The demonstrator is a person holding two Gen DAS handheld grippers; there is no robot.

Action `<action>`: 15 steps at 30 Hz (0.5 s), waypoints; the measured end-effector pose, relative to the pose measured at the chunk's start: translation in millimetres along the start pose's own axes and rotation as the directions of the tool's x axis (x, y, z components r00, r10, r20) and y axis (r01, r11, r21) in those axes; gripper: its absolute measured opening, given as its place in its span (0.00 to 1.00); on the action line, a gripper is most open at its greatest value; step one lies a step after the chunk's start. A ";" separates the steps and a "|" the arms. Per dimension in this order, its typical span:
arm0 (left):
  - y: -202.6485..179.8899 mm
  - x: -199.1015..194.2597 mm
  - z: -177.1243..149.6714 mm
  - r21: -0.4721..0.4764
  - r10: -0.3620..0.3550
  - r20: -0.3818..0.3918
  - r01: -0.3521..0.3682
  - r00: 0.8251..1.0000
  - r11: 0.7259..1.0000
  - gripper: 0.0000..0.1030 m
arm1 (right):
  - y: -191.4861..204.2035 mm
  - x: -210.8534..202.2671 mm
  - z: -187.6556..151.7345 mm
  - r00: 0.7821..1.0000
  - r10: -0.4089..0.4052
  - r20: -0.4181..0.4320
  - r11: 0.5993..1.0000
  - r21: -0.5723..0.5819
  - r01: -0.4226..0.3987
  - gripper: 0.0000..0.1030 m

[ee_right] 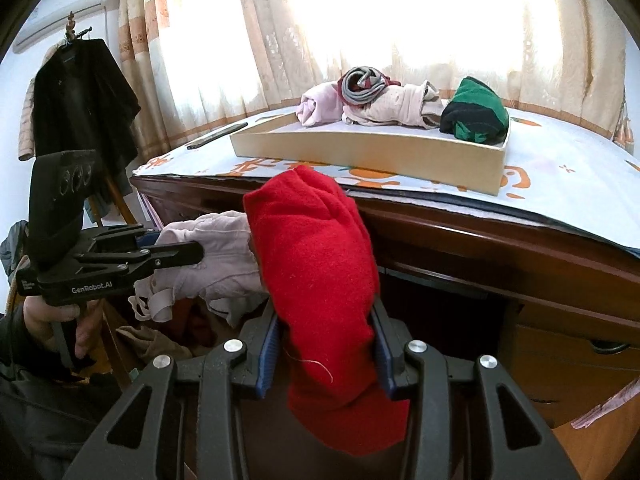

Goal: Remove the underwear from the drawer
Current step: 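Lift both held garments out of the drawer up toward the tray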

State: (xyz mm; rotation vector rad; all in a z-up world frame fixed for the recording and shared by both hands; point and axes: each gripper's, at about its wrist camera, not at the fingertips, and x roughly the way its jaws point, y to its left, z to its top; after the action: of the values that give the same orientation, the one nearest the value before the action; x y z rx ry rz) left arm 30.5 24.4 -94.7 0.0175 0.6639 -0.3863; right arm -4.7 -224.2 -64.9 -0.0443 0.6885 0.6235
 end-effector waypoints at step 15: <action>-0.6 -7.4 -1.3 -0.001 0.019 0.056 -0.019 0.998 1.000 0.27 | 6.2 -11.9 -2.8 0.997 -0.001 0.073 1.000 -0.030 0.004 0.41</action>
State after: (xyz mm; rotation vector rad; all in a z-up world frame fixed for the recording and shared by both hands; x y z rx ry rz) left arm 24.2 26.6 -91.2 0.0124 0.6085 -0.3669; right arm -16.8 -226.0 -58.8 -0.0499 0.6089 0.6301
